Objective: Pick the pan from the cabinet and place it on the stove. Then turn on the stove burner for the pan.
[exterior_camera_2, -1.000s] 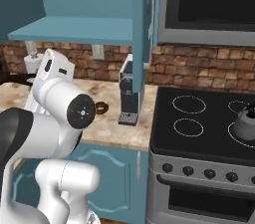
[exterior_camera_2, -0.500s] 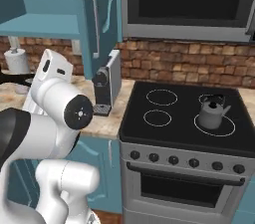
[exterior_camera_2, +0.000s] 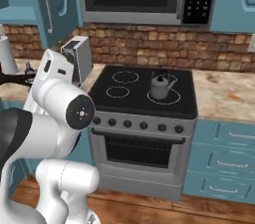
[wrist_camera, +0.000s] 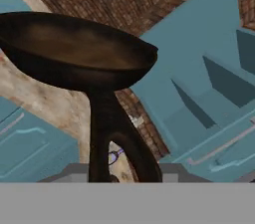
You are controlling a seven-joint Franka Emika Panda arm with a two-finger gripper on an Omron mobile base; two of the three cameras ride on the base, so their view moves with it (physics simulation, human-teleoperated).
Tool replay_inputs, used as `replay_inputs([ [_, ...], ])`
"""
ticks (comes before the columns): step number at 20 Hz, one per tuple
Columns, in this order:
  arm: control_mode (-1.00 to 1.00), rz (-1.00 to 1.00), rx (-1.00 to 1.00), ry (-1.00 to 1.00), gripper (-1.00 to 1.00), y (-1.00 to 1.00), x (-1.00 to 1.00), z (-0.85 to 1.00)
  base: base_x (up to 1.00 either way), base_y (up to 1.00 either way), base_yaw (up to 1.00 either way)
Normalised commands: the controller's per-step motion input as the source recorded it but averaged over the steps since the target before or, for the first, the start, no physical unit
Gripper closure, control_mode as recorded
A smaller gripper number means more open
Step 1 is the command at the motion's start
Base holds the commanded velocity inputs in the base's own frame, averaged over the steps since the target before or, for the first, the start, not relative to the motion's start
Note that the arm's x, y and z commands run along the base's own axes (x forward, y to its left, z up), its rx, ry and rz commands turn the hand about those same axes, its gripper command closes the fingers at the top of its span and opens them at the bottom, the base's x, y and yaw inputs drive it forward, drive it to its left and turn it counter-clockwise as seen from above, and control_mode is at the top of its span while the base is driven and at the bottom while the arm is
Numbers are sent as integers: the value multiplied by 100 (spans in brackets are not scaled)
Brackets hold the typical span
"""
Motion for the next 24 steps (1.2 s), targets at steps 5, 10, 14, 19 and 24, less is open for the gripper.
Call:
replay_inputs([
  [5, 100, 0, 0, 0, 100, 0, 0, 0, -35, -89, -4],
  [10, 100, 0, 0, 0, 100, 0, 0, 0, -10, -86, -4],
  [14, 100, 0, 0, 0, 100, 0, 0, 0, 1, -75, -2],
  [19, 100, 0, 0, 0, 100, 0, 0, 0, 26, -49, -5],
  [24, 100, 0, 0, 0, 100, 0, 0, 0, 48, -23, -6],
])
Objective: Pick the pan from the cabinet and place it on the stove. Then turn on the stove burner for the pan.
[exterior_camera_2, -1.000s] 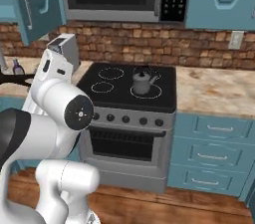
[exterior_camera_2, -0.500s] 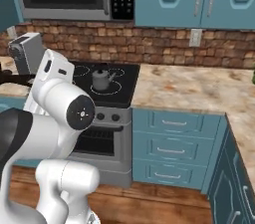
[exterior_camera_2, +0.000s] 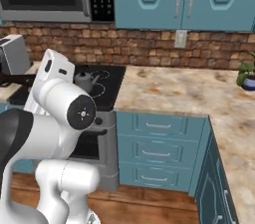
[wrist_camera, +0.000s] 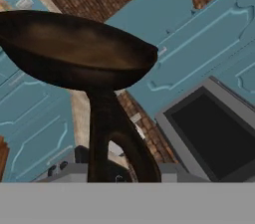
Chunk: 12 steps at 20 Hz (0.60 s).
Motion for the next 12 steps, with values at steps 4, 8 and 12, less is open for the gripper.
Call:
replay_inputs([
  [4, 100, 0, 0, 0, 100, 0, 0, 0, 48, -12, -4],
  [8, 100, 0, 0, 0, 100, 0, 0, 0, 57, 0, 0],
  [12, 100, 0, 0, 0, 100, 0, 0, 0, 56, 1, 0],
])
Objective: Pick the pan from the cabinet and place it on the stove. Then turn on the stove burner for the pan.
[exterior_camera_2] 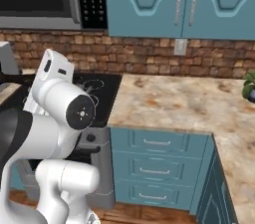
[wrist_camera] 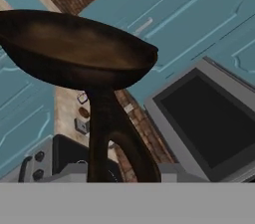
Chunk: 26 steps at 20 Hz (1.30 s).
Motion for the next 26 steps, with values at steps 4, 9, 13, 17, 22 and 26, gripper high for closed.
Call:
replay_inputs([
  [4, 100, 0, 0, 0, 100, 0, 0, 0, 51, 1, 0],
  [9, 100, 0, 0, 0, 100, 0, 0, 0, 33, 8, 3],
  [13, 100, 0, 0, 0, 100, 0, 0, 0, 2, 7, 8],
  [17, 100, 0, 0, 0, 100, 0, 0, 0, 3, 6, 8],
  [22, 100, 0, 0, 0, 100, 0, 0, 0, 0, 25, 4],
  [26, 100, 0, 0, 0, 100, 0, 0, 0, 0, 33, 2],
])
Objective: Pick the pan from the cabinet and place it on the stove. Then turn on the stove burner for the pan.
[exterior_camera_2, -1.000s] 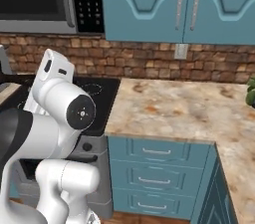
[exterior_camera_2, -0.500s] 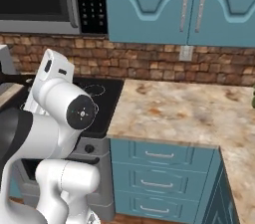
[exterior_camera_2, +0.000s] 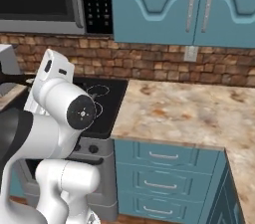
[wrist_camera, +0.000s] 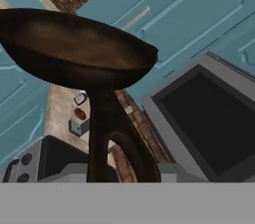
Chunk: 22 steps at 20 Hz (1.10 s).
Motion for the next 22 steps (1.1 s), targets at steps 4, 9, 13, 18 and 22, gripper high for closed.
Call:
replay_inputs([
  [4, 100, 0, 0, 0, 100, 0, 0, 0, 0, 33, 0],
  [9, 100, 0, 0, 0, 100, 0, 0, 0, 17, 39, 0],
  [13, 100, 0, 0, 0, 100, 0, 0, 0, 32, 26, 0],
  [18, 100, 0, 0, 0, 100, 0, 0, 0, 37, 19, 0],
  [22, 100, 0, 0, 0, 100, 0, 0, 0, 20, 32, 0],
])
